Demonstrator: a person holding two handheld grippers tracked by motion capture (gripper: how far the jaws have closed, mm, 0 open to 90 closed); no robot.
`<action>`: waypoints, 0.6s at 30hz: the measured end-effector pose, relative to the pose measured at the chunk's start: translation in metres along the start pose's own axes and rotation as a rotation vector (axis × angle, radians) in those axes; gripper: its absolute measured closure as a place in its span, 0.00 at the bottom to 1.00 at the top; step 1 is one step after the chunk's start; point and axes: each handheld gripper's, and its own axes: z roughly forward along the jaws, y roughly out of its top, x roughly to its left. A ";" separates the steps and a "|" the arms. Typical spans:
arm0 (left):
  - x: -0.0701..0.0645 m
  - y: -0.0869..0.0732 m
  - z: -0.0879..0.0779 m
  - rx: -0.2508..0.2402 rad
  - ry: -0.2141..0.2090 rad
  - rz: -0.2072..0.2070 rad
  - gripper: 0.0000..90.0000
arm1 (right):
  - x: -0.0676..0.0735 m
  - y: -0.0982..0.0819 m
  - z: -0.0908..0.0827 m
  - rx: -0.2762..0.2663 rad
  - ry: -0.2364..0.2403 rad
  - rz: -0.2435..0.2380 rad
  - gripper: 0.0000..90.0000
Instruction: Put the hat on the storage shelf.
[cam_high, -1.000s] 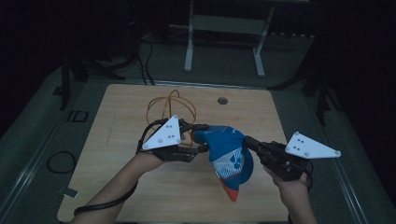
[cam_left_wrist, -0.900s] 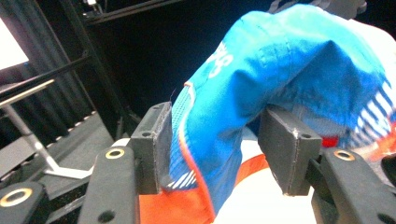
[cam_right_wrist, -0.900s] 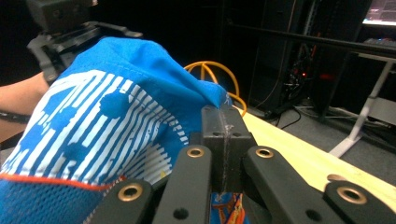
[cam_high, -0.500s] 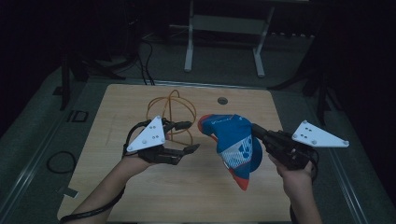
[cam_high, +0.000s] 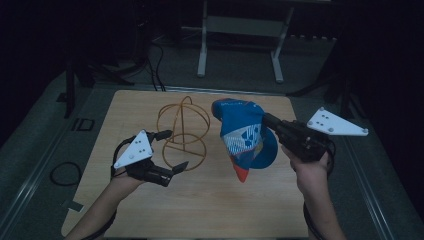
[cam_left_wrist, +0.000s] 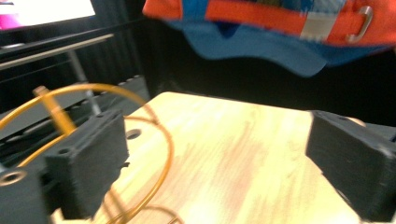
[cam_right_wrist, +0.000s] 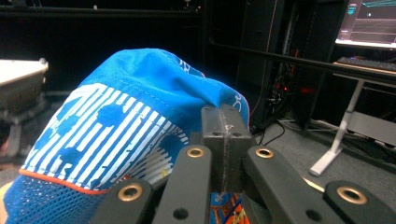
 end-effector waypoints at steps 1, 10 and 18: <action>0.001 -0.004 -0.002 -0.003 0.013 -0.003 0.03 | 0.000 0.003 0.003 -0.003 0.003 0.004 1.00; 0.001 -0.040 -0.018 -0.007 0.086 -0.020 0.05 | -0.001 0.022 0.037 -0.006 0.021 0.008 1.00; 0.003 -0.090 -0.033 0.036 0.172 -0.081 0.05 | 0.000 0.034 0.075 0.013 0.050 0.018 1.00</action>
